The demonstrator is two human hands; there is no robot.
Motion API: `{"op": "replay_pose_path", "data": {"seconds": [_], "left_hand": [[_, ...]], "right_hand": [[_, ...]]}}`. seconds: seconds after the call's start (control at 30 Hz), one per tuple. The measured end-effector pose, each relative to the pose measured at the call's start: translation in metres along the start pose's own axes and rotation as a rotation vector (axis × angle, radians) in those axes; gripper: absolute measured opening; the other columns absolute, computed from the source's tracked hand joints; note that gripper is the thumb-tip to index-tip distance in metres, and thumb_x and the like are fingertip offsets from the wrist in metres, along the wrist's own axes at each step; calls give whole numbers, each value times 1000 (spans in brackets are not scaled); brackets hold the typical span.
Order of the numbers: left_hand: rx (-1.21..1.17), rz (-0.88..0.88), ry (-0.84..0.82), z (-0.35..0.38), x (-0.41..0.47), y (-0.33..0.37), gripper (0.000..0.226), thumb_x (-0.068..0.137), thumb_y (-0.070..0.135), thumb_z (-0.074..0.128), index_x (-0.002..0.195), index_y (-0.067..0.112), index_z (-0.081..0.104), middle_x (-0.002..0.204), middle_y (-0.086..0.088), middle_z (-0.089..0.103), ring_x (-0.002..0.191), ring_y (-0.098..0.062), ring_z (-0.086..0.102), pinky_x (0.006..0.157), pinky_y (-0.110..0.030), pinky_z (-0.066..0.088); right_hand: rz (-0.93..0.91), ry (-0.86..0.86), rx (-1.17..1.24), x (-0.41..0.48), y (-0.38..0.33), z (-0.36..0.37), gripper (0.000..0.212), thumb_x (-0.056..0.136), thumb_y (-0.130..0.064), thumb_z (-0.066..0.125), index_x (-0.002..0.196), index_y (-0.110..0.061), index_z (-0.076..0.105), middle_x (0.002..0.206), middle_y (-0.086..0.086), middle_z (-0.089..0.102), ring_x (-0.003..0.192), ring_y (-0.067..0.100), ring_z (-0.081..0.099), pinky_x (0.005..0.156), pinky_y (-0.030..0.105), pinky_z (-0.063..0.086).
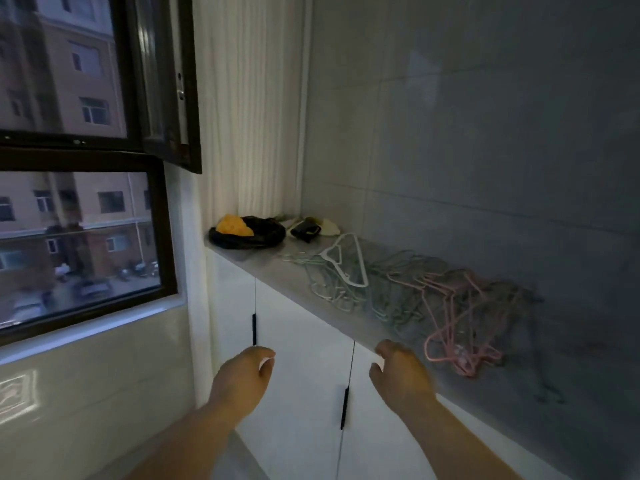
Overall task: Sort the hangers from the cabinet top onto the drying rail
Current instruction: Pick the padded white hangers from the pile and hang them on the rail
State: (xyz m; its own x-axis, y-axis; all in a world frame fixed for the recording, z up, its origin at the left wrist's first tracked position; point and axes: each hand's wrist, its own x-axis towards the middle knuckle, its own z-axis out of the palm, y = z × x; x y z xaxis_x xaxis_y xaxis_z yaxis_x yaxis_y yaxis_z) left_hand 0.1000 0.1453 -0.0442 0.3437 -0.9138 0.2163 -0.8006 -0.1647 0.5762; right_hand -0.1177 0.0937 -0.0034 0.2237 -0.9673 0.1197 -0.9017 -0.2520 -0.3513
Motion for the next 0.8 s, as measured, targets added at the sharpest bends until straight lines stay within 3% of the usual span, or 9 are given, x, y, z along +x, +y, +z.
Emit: {"op": "replay_pose_path", "data": {"seconds": [0.13, 0.23, 0.37, 0.6, 0.73, 0.8], "left_hand": [[163, 50, -34, 33, 66, 0, 43, 98, 33, 30, 140, 24, 31, 152, 4, 25, 137, -12, 30, 112, -22, 20], [275, 26, -97, 56, 119, 7, 49, 98, 38, 24, 145, 27, 15, 156, 4, 8, 143, -11, 11, 116, -28, 7], [320, 13, -145, 83, 178, 14, 55, 97, 41, 26, 146, 26, 5, 156, 3, 5, 144, -12, 5, 117, -34, 2], [309, -48, -205, 114, 223, 2, 57, 95, 48, 20, 146, 25, 6, 156, 4, 1, 144, -11, -3, 116, -34, -3], [317, -58, -244, 117, 226, -3, 76, 81, 70, 3, 145, 28, 4, 153, 12, -8, 142, -7, -7, 116, -33, -6], [331, -65, -256, 115, 228, -3, 66, 89, 61, 13, 145, 28, 5, 155, 9, -4, 143, -8, -7, 116, -33, -6]], "right_hand": [[-56, -22, 25, 81, -3, 11, 35, 92, -19, 45, 126, -11, 45, 129, 8, 53, 119, 20, 50, 95, 24, 41], [-110, -50, 7, 143, -5, 20, 35, 92, -18, 45, 125, -7, 45, 131, 8, 52, 120, 19, 50, 96, 24, 39], [-141, -83, 34, 216, -4, 25, 32, 92, -16, 44, 122, -5, 47, 127, 12, 54, 117, 24, 51, 94, 29, 42], [-181, -184, -41, 290, -3, 35, 39, 93, -18, 44, 131, -7, 40, 132, 15, 49, 122, 29, 46, 99, 32, 39], [-148, -273, -95, 308, 1, 44, 40, 94, -23, 41, 132, -12, 37, 132, 12, 51, 122, 27, 48, 104, 36, 31], [-148, -253, -109, 316, 0, 45, 37, 94, -23, 41, 129, -13, 40, 131, 9, 53, 122, 25, 49, 107, 38, 26]]}}
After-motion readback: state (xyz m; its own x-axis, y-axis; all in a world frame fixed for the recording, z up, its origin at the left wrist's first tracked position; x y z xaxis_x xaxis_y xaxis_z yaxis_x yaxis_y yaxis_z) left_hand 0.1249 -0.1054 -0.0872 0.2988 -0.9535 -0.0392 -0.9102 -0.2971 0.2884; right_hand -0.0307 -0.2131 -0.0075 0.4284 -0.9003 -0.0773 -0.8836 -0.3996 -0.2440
